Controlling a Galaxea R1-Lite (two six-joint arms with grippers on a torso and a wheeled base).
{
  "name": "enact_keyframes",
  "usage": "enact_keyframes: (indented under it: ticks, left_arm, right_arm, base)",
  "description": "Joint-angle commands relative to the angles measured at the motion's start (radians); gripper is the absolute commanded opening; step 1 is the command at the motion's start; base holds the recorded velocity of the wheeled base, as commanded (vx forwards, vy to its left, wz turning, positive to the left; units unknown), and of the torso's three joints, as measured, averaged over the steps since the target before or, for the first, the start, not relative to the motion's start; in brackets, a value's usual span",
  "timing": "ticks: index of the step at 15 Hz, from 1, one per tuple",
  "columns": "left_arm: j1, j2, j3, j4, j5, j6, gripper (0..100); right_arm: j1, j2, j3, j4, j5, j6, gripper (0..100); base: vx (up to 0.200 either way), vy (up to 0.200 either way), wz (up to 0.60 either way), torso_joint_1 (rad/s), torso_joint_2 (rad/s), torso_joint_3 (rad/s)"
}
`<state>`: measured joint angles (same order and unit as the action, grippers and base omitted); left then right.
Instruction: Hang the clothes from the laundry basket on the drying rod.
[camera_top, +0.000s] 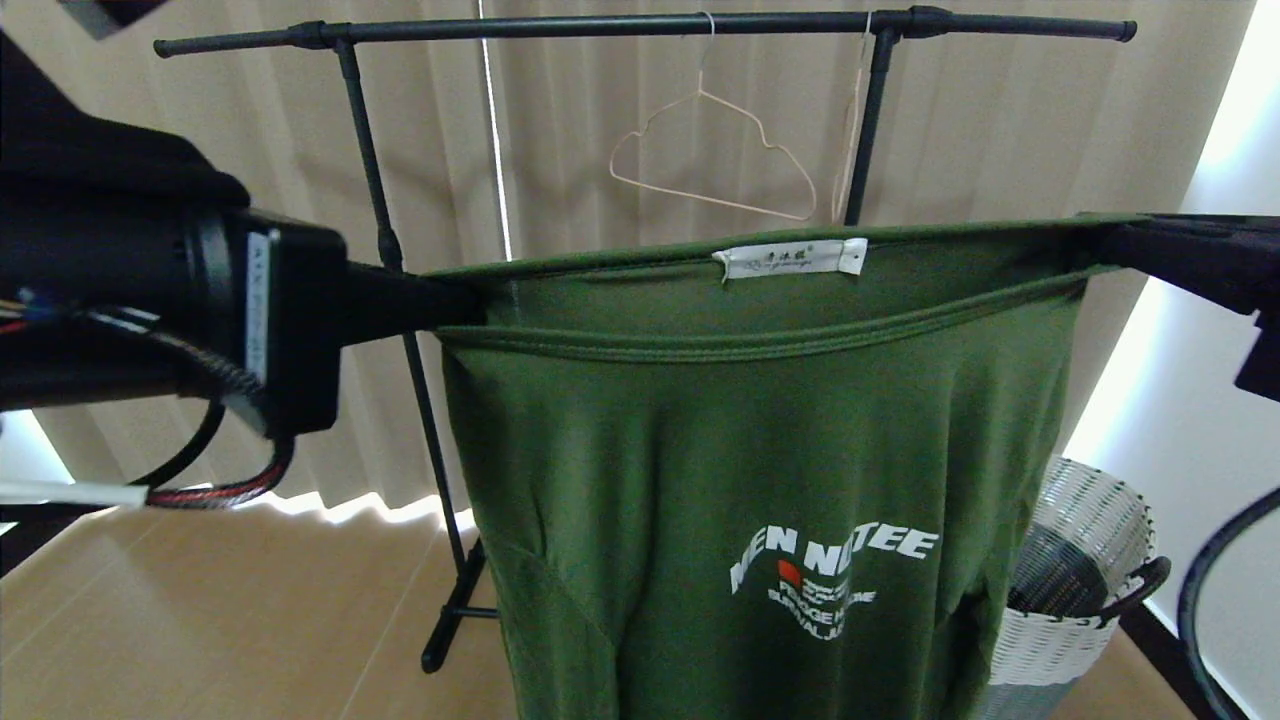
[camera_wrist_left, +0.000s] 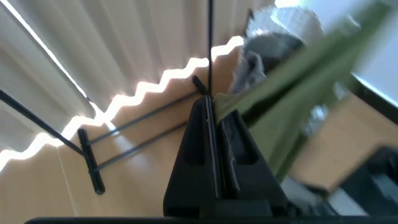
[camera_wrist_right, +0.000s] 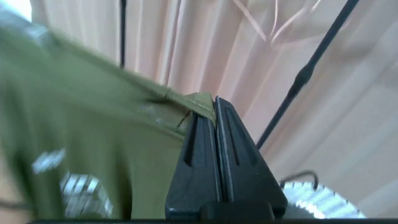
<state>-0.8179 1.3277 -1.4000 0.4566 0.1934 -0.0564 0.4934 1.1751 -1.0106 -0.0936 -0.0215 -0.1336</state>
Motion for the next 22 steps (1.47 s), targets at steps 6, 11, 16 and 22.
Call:
enact_keyframes:
  ticks: [6,11,16,22]
  left_arm:
    - [-0.035,-0.102,0.07,0.007,-0.002,0.003,0]
    - [-0.035,-0.128,0.098,0.005,-0.002,0.004,0]
    - [-0.035,-0.13,0.098,0.005,-0.002,0.004,0]
    - [-0.035,-0.128,0.098,0.005,-0.002,0.004,0]
  right_arm:
    - [-0.013,0.227,-0.091,-0.164,0.011,0.002,0]
    - [-0.012,0.282,-0.137,-0.167,0.011,0.012,0]
    - [-0.009,0.282,-0.137,-0.166,0.011,0.012,0]
    - [-0.009,0.284,-0.137,-0.166,0.011,0.012,0]
  base:
    - [0.0,0.0,0.0,0.0,0.0,0.0]
    - [0.0,0.0,0.0,0.0,0.0,0.0]
    - [0.0,0.0,0.0,0.0,0.0,0.0]
    - [0.0,0.0,0.0,0.0,0.0,0.0]
